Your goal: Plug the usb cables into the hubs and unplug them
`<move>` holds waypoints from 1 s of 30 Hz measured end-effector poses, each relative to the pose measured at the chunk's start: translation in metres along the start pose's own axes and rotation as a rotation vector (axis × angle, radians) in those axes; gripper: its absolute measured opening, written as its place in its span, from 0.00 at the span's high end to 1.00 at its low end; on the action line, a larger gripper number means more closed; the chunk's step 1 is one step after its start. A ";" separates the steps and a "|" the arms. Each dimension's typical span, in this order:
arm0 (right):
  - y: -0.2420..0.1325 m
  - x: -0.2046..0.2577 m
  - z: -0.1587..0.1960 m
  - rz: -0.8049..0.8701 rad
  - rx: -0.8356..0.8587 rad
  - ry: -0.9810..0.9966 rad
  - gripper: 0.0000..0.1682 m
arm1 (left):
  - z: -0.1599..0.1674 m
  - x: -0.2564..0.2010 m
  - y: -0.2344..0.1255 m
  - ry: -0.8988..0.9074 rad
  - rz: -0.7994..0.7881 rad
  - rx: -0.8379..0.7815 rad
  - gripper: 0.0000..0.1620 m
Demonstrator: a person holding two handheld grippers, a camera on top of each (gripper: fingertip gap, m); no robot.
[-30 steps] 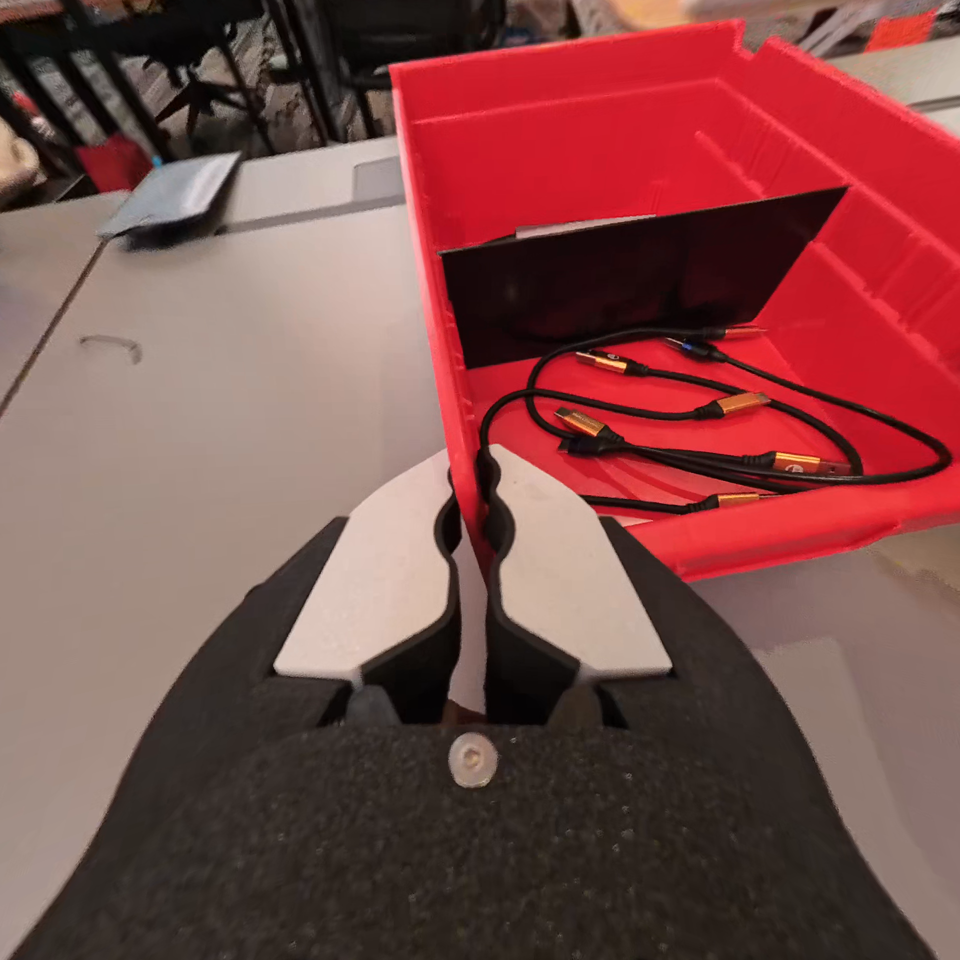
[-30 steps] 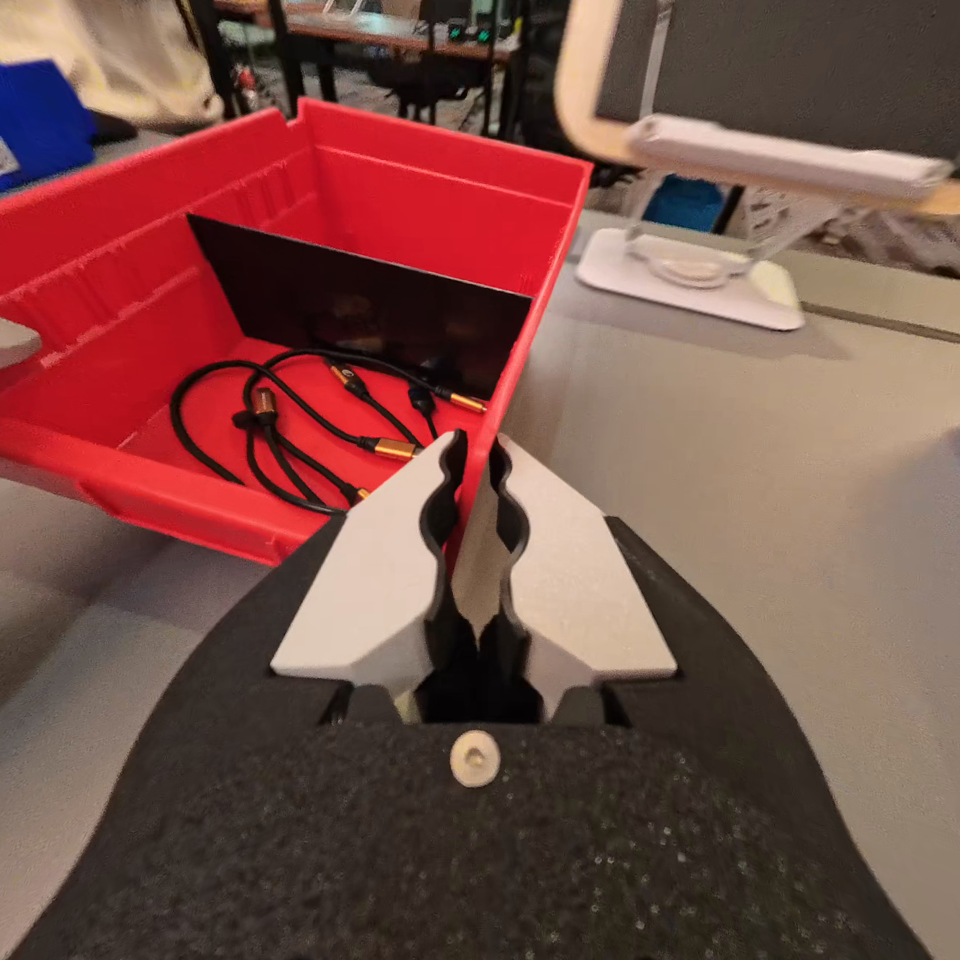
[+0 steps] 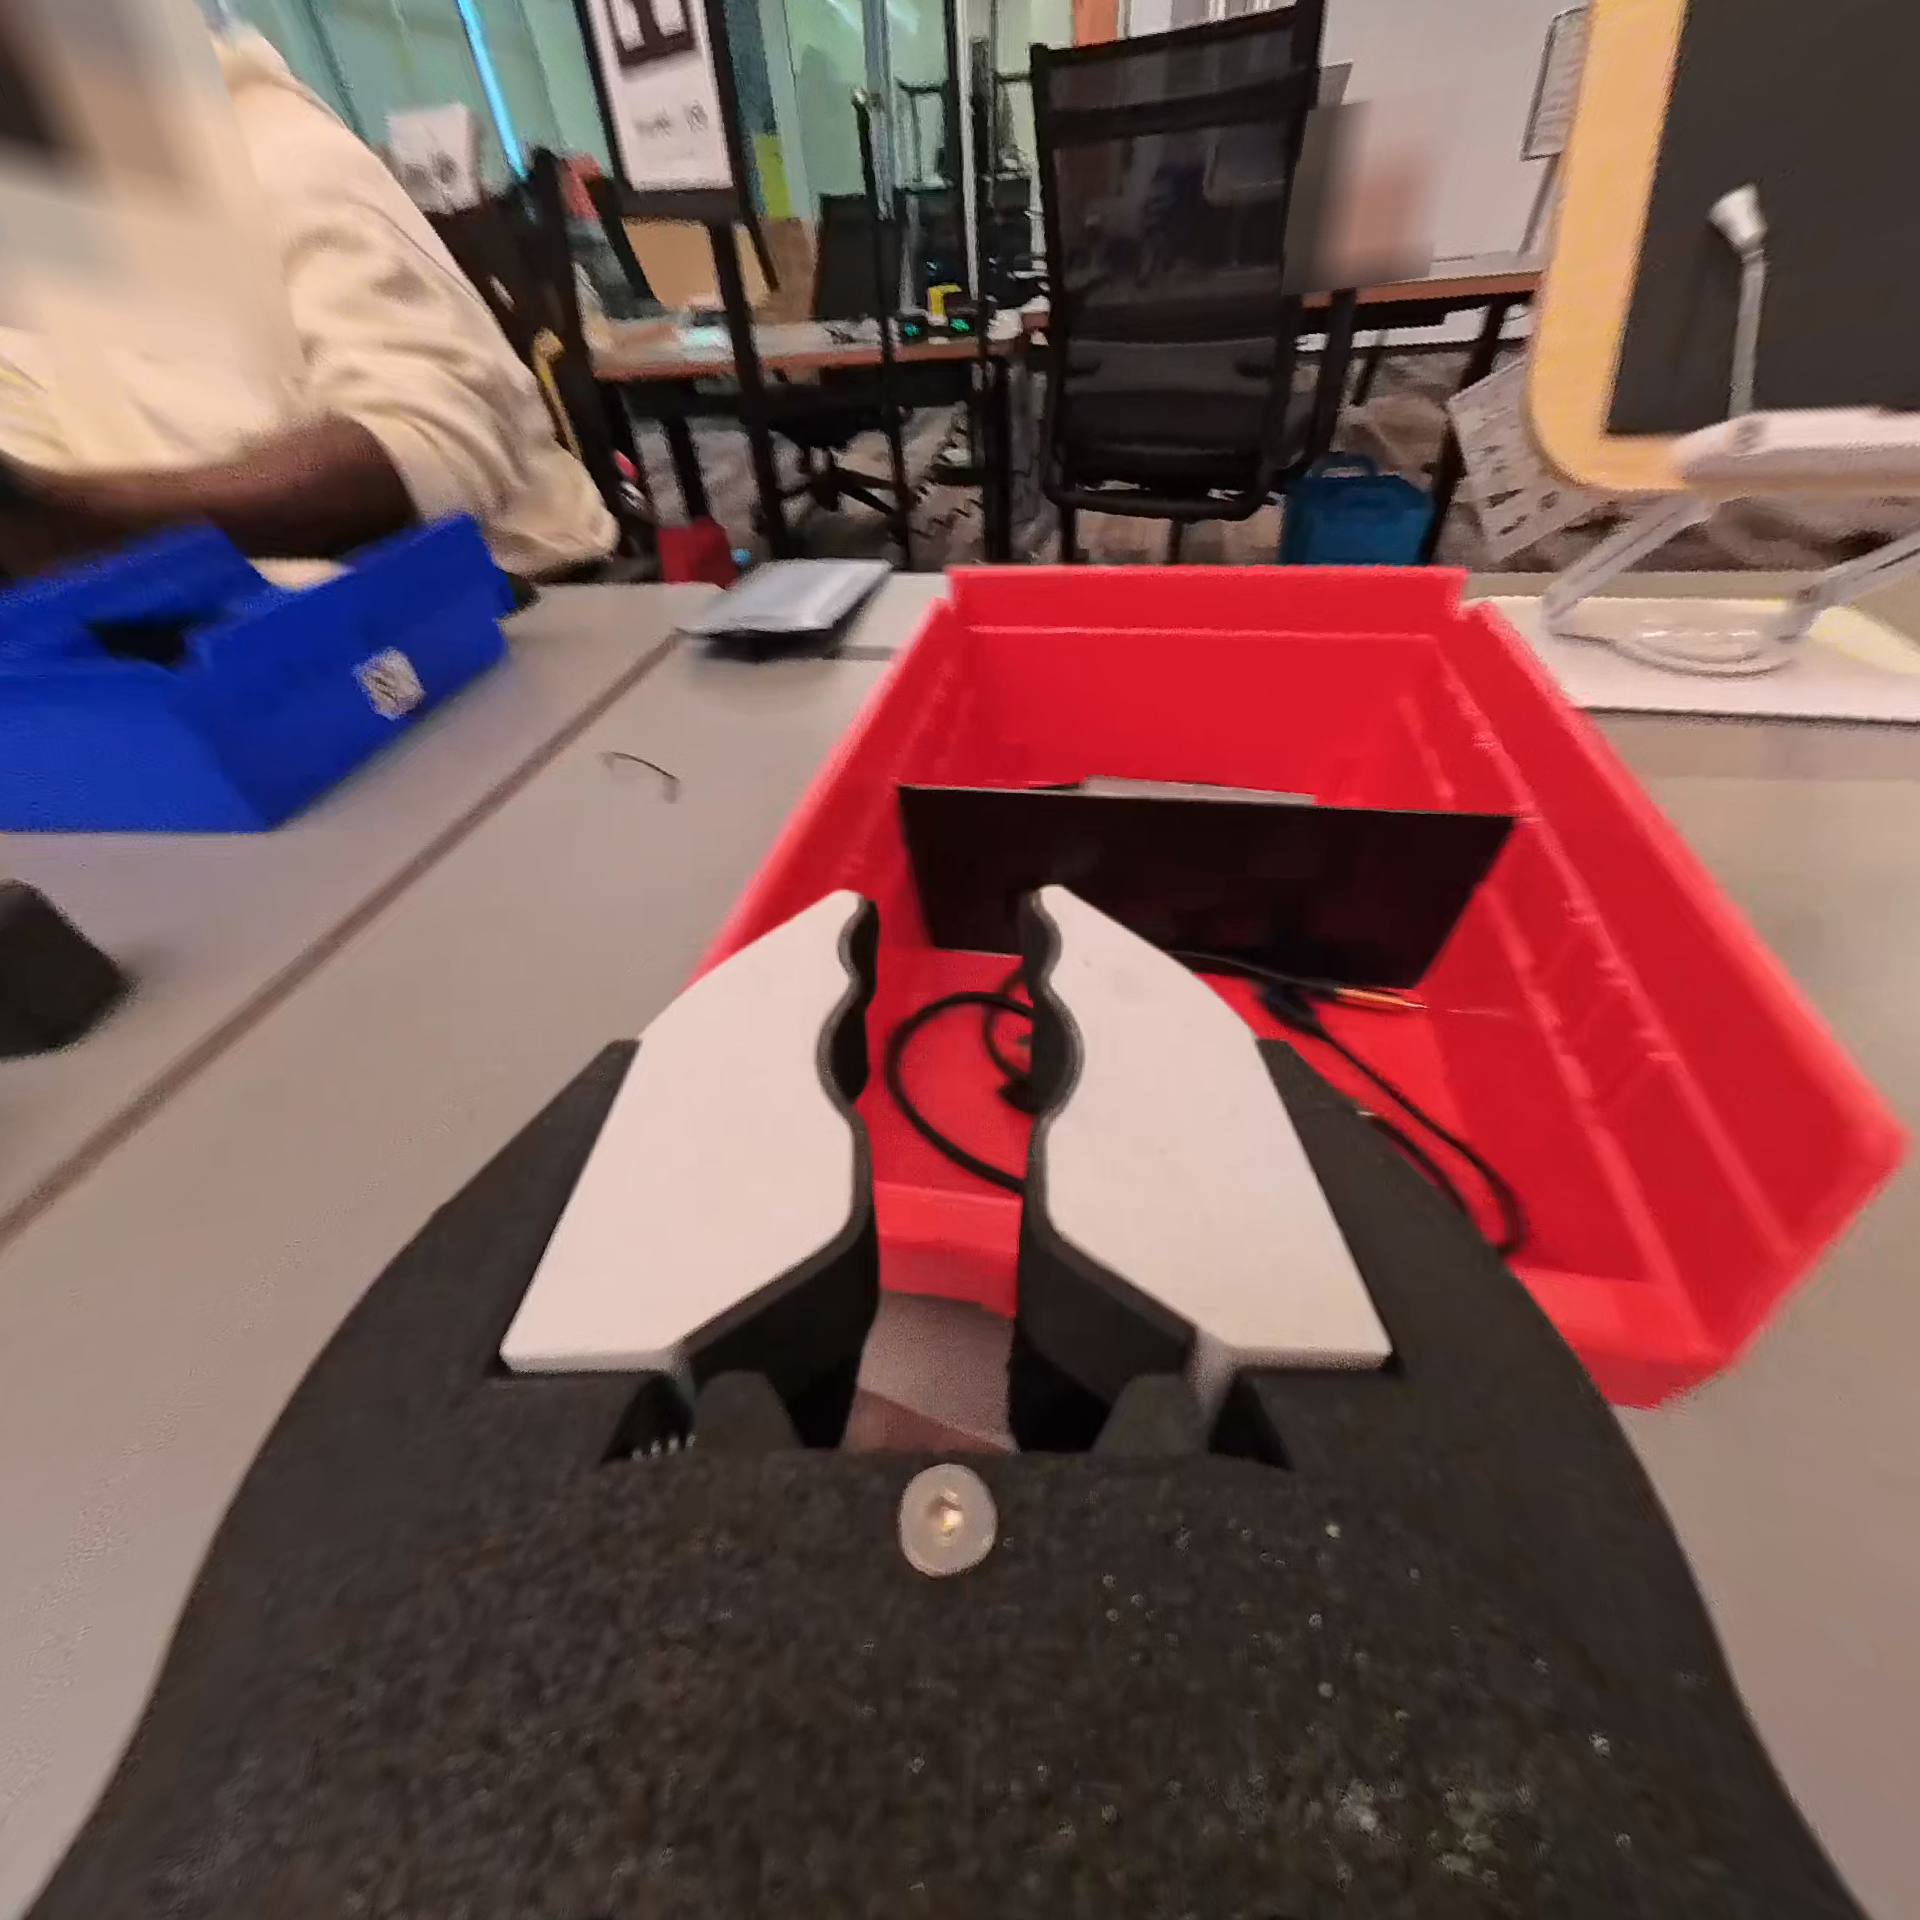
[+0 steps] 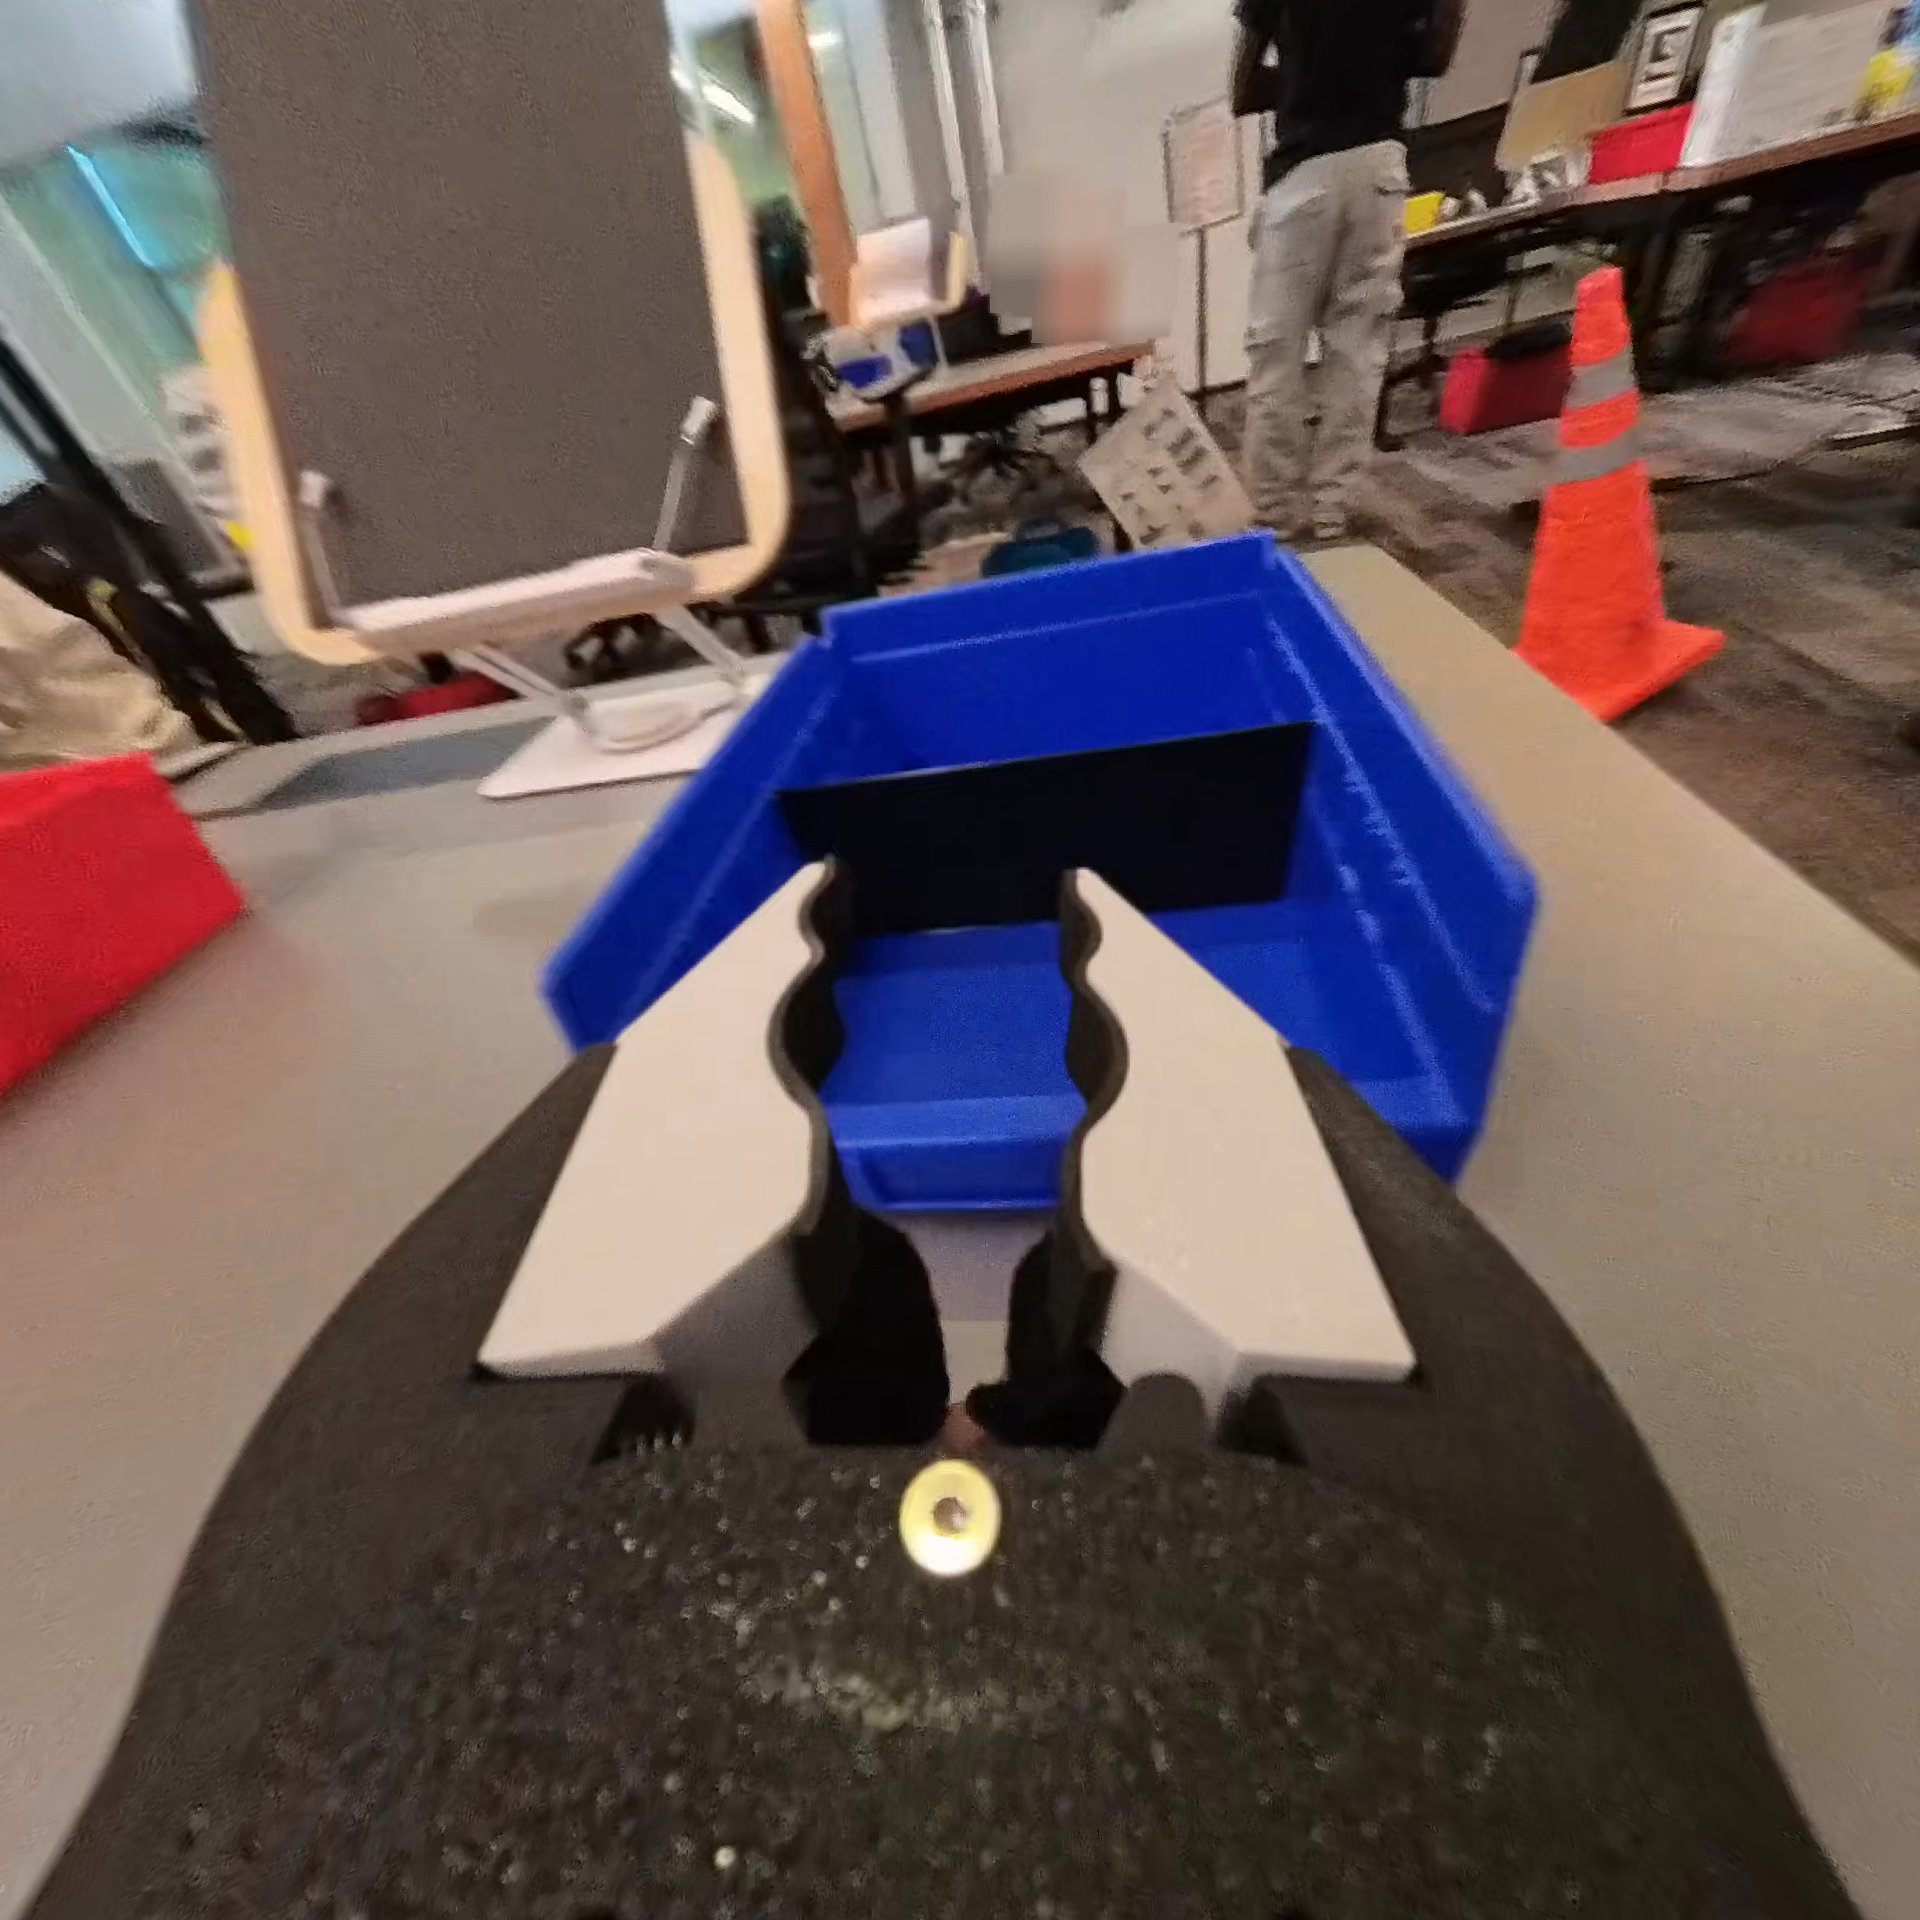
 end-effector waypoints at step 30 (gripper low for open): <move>0.024 0.007 0.029 -0.026 0.234 -0.092 0.82 | 0.035 -0.052 0.017 -0.060 0.310 0.269 0.84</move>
Point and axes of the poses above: each gripper's, where its closed fingertips meet, y out along the fingers, z out of its underside, x = y × z across the jaws, the point moved 9 cm from there along -y, back along the fingers, and after that the axes turned 8 degrees about -y, right-handed, at the moved point
